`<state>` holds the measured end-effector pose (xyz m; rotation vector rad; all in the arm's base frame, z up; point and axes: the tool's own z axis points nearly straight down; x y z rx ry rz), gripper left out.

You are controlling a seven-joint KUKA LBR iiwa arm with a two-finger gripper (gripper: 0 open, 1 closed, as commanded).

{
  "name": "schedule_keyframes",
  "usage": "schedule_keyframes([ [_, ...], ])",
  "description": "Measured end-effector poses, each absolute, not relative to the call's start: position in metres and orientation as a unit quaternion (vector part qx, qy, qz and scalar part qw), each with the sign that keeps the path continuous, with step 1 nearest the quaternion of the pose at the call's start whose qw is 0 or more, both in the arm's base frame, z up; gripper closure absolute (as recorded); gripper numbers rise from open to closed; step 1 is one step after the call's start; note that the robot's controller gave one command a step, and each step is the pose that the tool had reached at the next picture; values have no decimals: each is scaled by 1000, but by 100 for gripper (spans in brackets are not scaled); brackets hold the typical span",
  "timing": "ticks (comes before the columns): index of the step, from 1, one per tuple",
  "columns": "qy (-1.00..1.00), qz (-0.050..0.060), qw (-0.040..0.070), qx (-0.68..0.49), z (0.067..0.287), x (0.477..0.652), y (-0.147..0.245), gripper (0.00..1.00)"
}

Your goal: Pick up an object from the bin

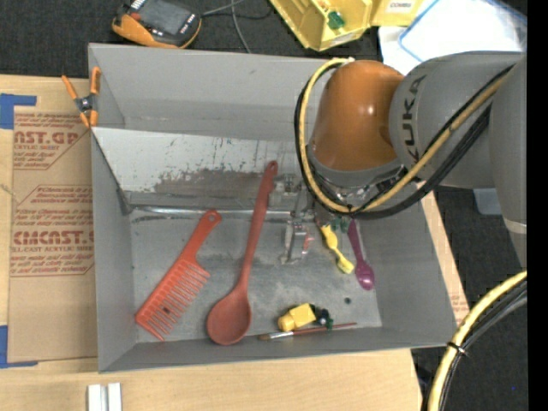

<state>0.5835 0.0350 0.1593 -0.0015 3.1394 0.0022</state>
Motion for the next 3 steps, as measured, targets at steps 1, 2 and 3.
schedule_keyframes([
  [1, 975, 0, 14, -221, 92, 595, 61, 0],
  [2, 972, 1, 4, -236, 69, 583, 93, 0],
  [3, 954, -1, 11, -301, 70, 588, 75, 0],
])
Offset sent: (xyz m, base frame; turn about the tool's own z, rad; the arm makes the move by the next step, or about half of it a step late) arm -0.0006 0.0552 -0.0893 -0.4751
